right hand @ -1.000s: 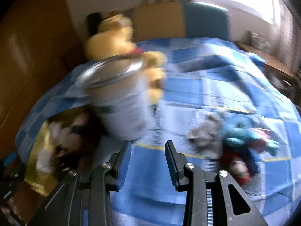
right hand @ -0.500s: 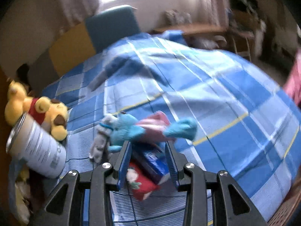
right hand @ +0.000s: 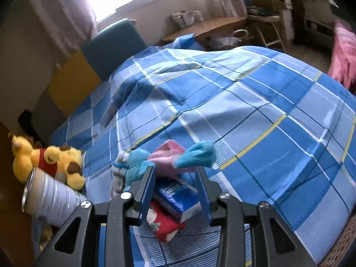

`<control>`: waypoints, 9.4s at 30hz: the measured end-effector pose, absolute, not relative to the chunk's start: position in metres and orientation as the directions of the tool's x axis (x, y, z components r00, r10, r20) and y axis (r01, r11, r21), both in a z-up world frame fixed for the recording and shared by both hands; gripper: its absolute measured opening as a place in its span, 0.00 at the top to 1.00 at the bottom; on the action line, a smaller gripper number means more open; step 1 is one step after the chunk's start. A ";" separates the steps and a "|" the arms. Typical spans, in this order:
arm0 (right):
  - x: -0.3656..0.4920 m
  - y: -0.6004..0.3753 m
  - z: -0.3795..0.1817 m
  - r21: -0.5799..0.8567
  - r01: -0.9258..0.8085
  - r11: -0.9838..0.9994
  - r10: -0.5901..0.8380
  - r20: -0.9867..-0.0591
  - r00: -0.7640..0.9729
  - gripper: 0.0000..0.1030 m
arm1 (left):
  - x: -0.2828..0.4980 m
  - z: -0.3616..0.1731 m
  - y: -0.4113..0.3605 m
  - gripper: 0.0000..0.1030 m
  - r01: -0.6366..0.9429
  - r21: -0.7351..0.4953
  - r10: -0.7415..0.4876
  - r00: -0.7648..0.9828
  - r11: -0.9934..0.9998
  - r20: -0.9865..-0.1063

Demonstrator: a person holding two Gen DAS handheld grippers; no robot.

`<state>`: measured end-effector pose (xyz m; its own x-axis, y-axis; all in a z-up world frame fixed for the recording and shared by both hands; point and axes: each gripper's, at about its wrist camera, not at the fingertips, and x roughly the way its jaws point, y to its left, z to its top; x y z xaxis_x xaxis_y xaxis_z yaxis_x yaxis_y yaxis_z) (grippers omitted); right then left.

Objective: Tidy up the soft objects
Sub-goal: 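Grasp the grey knit sock with blue band using the left tool, then carry the grey knit sock onto the gold tray and open the left tool, then grasp the red Hello Kitty sock from the pile with the right tool, then carry the red sock onto the gold tray and open the right tool, then grasp the blue Tempo tissue pack with the left tool while the right tool returns to the pile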

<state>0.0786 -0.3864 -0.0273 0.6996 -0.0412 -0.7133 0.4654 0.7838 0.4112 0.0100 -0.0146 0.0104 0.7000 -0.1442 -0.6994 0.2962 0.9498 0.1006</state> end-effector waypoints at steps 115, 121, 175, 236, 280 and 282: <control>0.125 -0.278 -0.081 -0.032 0.068 0.997 -0.058 -0.902 0.429 0.63 | 0.025 -0.048 0.144 0.75 -0.045 -0.349 -0.264 0.566 0.936 -0.781; 0.125 -0.283 -0.080 -0.004 0.082 0.997 -0.039 -0.902 0.430 0.63 | 0.023 -0.069 0.154 0.50 -0.101 -0.347 -0.246 0.526 0.932 -0.814; 0.120 -0.292 -0.080 0.185 0.084 0.979 0.137 -0.907 0.398 0.84 | 0.004 -0.027 0.116 0.38 0.053 -0.252 -0.230 0.621 0.966 -0.750; 0.210 0.109 0.048 0.033 -0.652 0.757 0.378 -0.837 0.396 0.91 | -0.011 -0.017 0.206 0.34 -0.199 -0.135 0.047 0.708 0.971 -0.705; 0.119 0.036 0.006 0.191 -0.531 0.825 0.460 -0.773 0.437 0.64 | -0.029 -0.007 0.178 0.27 -0.158 -0.107 0.041 0.721 0.982 -0.692; 0.115 0.023 0.010 0.187 -0.522 0.832 0.458 -0.764 0.456 0.64 | -0.029 -0.006 0.173 0.27 -0.148 -0.099 0.038 0.720 0.984 -0.693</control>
